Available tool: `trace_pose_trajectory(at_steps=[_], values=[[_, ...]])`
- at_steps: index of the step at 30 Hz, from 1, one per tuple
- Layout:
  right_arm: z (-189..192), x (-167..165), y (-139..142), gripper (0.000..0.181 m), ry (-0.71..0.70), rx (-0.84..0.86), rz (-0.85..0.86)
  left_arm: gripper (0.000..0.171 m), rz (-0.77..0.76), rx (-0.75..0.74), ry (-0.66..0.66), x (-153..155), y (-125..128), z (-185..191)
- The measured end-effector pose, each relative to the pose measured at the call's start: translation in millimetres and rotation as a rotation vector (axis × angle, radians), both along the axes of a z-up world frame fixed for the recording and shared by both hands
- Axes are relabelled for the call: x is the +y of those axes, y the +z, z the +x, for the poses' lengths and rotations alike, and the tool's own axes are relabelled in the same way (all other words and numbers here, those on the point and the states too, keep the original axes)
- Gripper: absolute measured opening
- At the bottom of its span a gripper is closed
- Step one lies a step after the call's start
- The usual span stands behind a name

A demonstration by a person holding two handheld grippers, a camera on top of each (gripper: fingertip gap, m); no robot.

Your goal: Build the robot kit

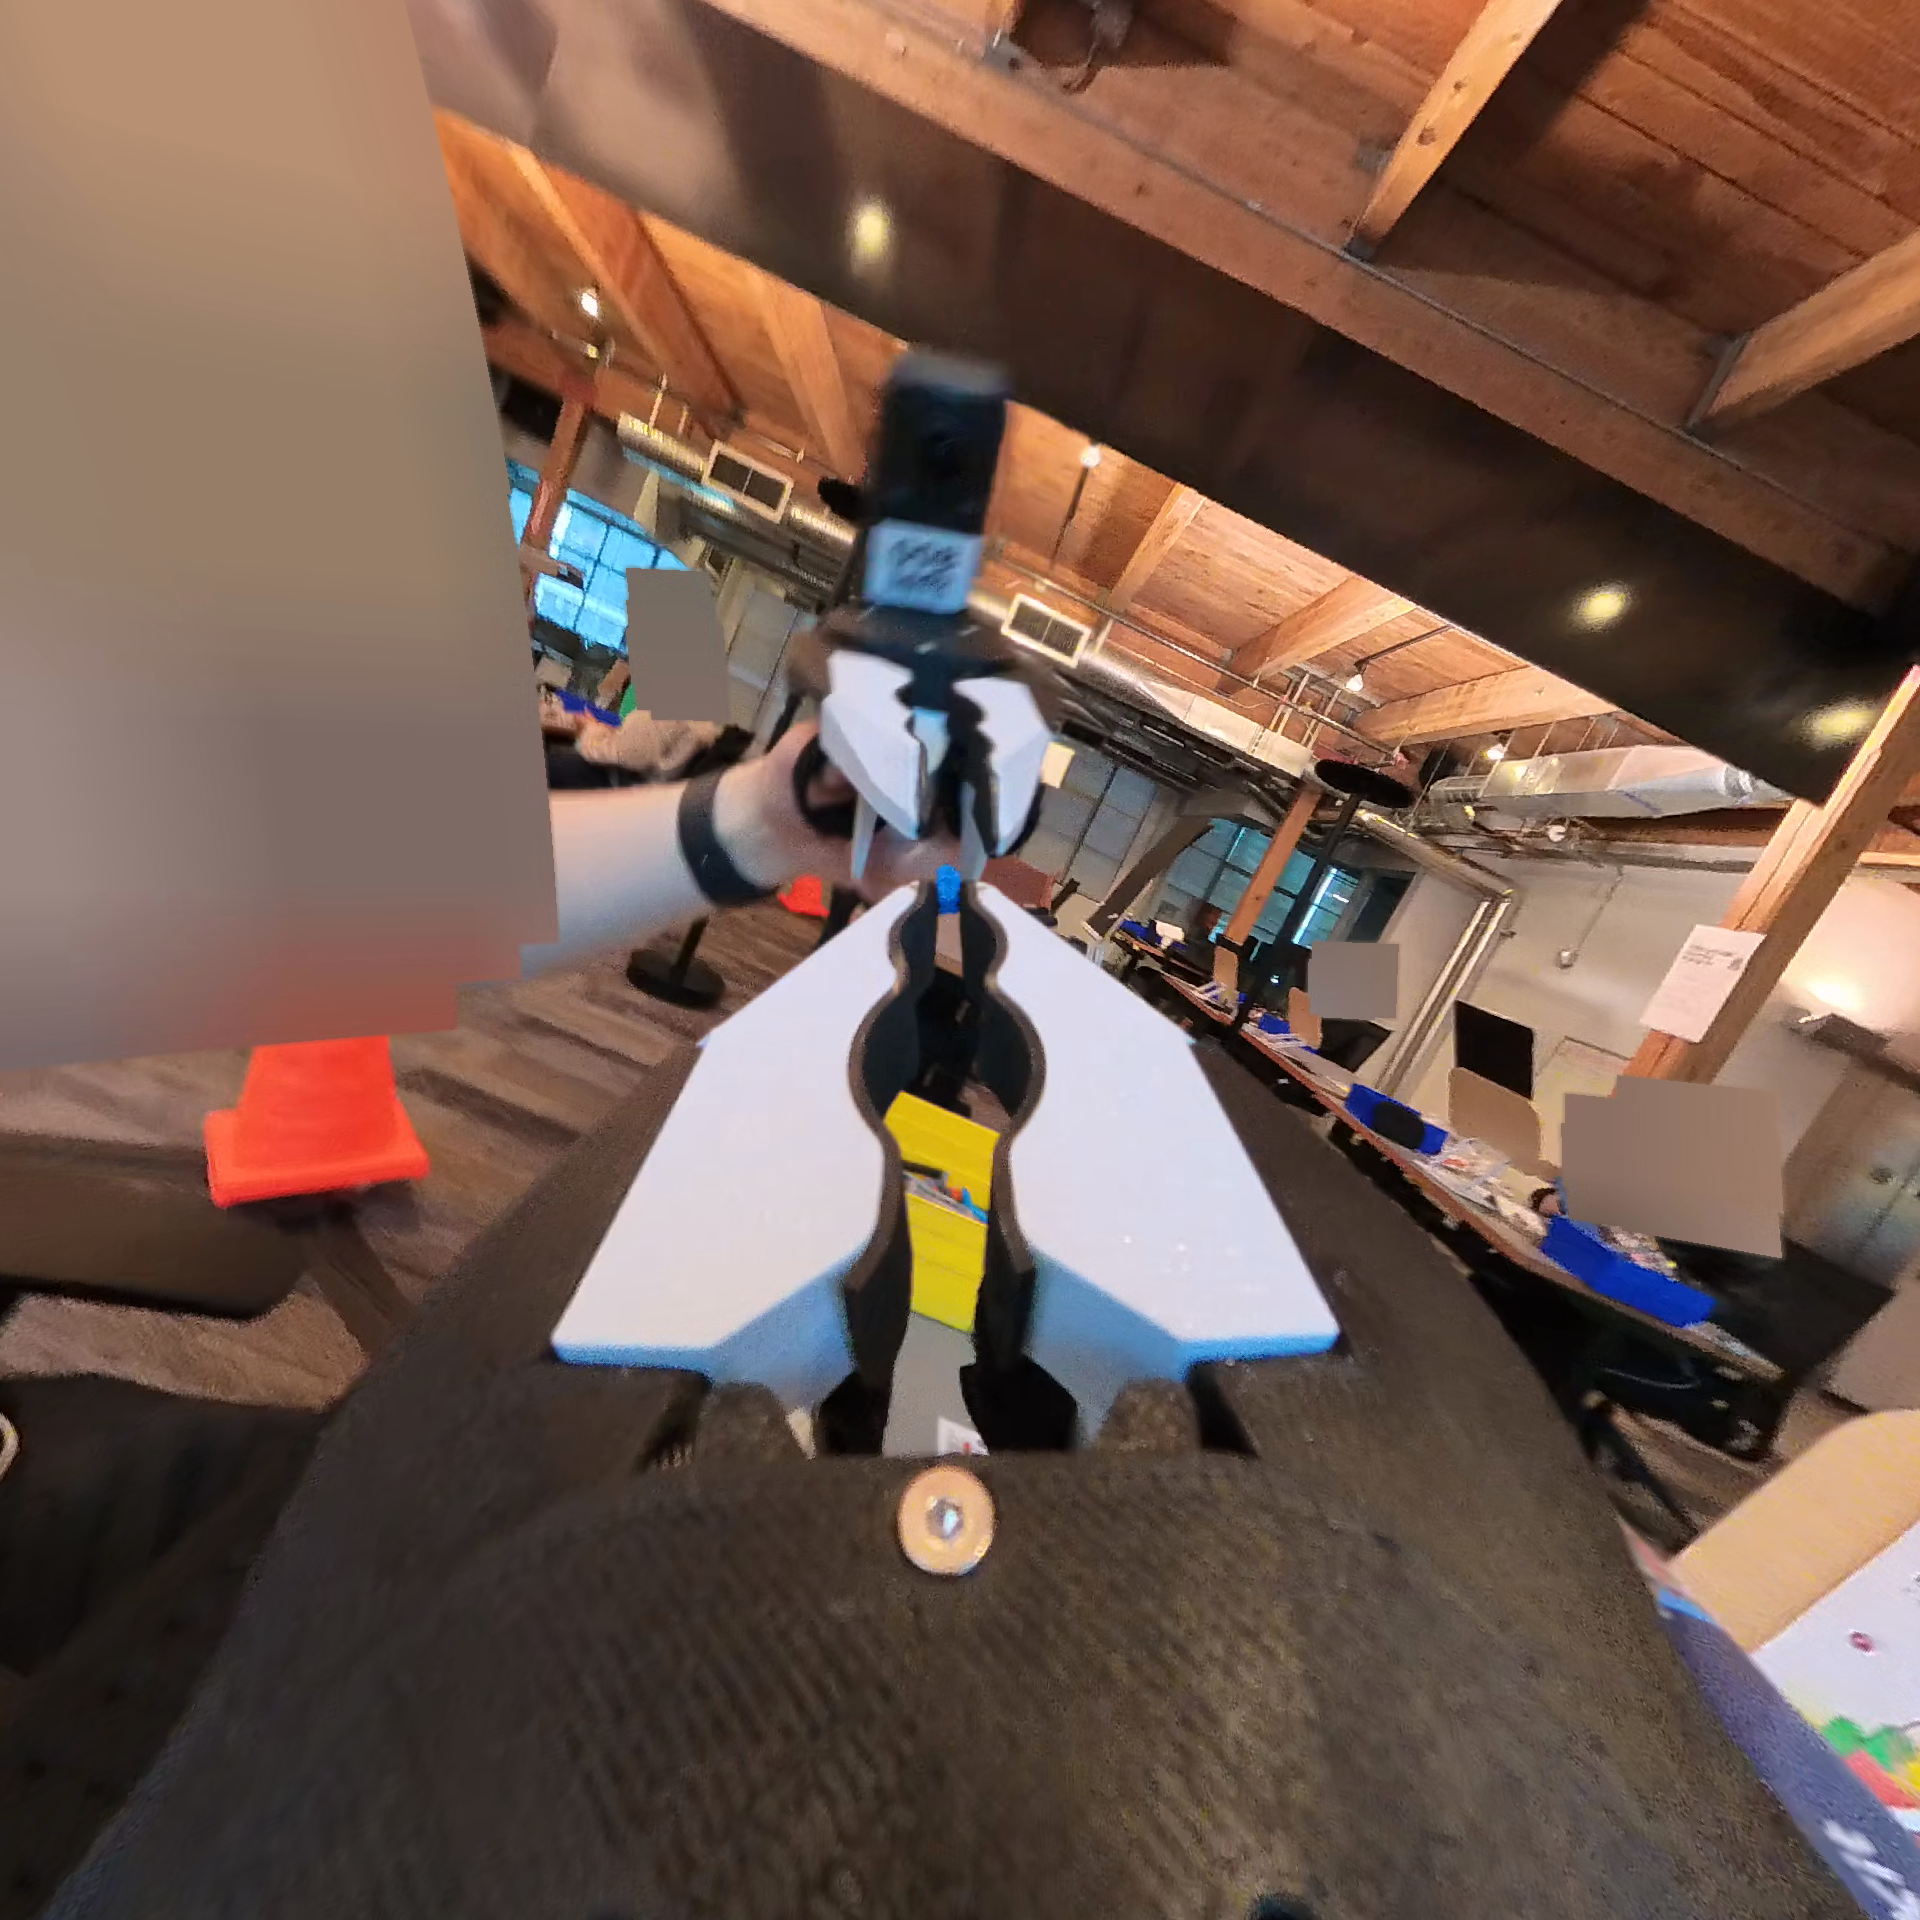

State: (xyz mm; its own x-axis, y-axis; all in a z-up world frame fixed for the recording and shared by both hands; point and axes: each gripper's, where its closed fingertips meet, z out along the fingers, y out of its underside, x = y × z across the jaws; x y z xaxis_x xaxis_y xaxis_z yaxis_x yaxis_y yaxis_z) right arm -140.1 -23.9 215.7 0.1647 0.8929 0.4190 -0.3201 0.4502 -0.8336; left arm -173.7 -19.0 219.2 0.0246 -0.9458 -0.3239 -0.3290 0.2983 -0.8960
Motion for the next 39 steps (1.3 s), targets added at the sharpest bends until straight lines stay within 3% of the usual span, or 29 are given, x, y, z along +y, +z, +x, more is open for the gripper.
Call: trace_pose_trajectory(at_steps=[2, 3, 5, 8, 14, 16, 19, 22, 32, 39], values=[[7, -1, 4, 0.003, 0.037, 0.019, -0.041, 0.0, 0.112, -0.142, 0.066, 0, 5, 3], [11, 0, 5, 0.003, 0.047, 0.026, -0.065, 0.0, 0.106, -0.168, 0.07, -4, 1, 8], [18, 0, 8, 0.003, 0.071, 0.038, -0.099, 0.019, 0.054, -0.211, 0.015, -16, -6, 24], [28, 1, 10, 0.003, 0.069, 0.039, -0.128, 0.026, 0.043, -0.291, -0.025, -21, -8, 46], [39, 1, 4, 0.003, 0.062, 0.006, -0.115, 0.005, 0.098, -0.419, -0.073, -15, 1, 66], [39, 2, 3, 0.003, 0.066, 0.002, -0.126, 0.005, 0.063, -0.425, -0.076, -8, 0, 68], [35, 8, -4, 0.003, 0.036, -0.042, -0.13, 0.019, -0.029, -0.417, -0.117, -3, -10, 65], [30, 11, -8, 0.003, 0.036, -0.063, -0.136, 0.009, -0.045, -0.438, -0.13, 6, -14, 57], [9, 24, -20, 0.003, 0.011, -0.119, -0.172, 0.011, -0.105, -0.409, -0.15, 24, -24, 40], [10, 24, -19, 0.003, 0.002, -0.116, -0.164, 0.005, -0.131, -0.373, -0.193, 16, -32, 46]])
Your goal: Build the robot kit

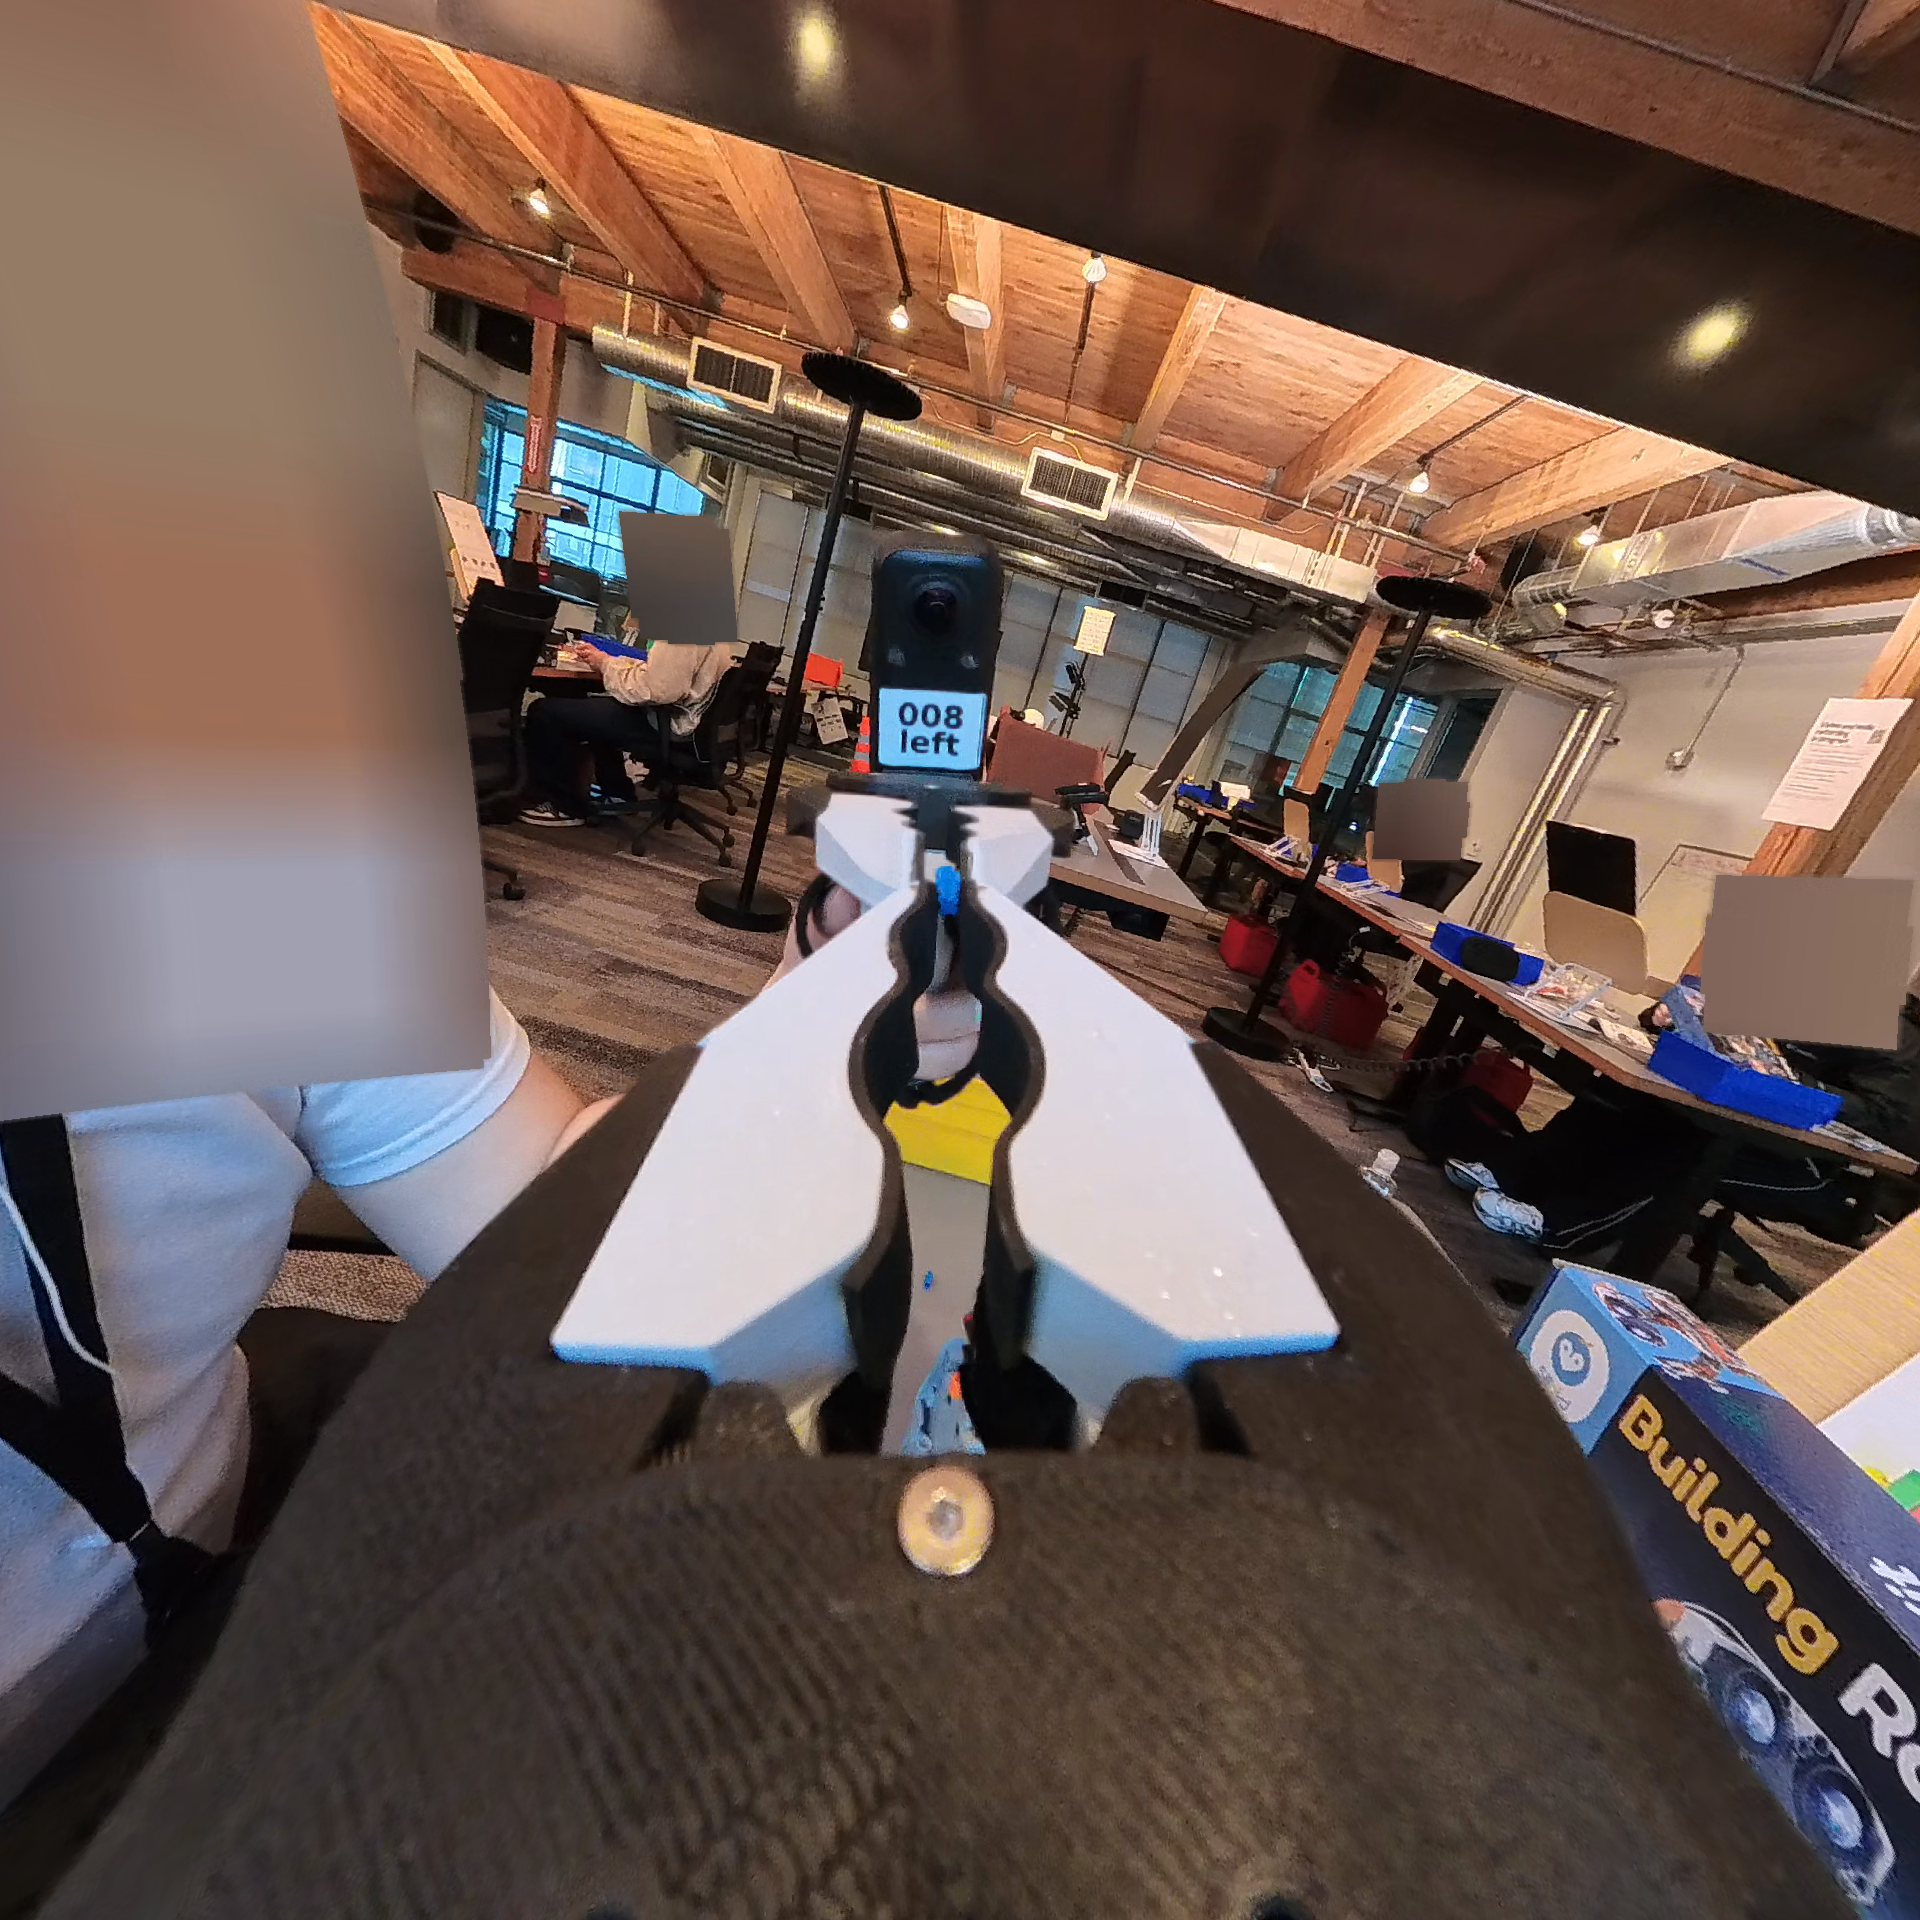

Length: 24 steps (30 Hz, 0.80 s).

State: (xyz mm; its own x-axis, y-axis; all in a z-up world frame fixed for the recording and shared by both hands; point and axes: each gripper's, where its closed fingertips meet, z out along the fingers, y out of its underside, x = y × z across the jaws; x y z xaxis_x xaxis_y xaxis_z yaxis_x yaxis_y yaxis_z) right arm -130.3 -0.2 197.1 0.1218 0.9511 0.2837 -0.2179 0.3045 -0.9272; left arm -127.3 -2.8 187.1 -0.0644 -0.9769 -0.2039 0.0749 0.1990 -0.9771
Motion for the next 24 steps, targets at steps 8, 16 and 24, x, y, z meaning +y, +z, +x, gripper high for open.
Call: trace_pose_trajectory(at_steps=[8, 16, 24], values=[[4.8, -0.1, -1.5, 0.003, -0.003, -0.008, 0.005, 0.007, 0.017, 0.005, 0.012, -2.1, -3.3, 8.1], [-1.0, -0.4, -6.0, 0.003, 0.001, -0.036, 0.006, 0.004, 0.019, -0.013, 0.014, -1.3, -0.2, 4.1], [-4.5, 1.6, -8.3, 0.003, 0.003, -0.043, 0.005, 0.004, 0.037, -0.003, 0.029, 0.8, -1.6, 2.1]])
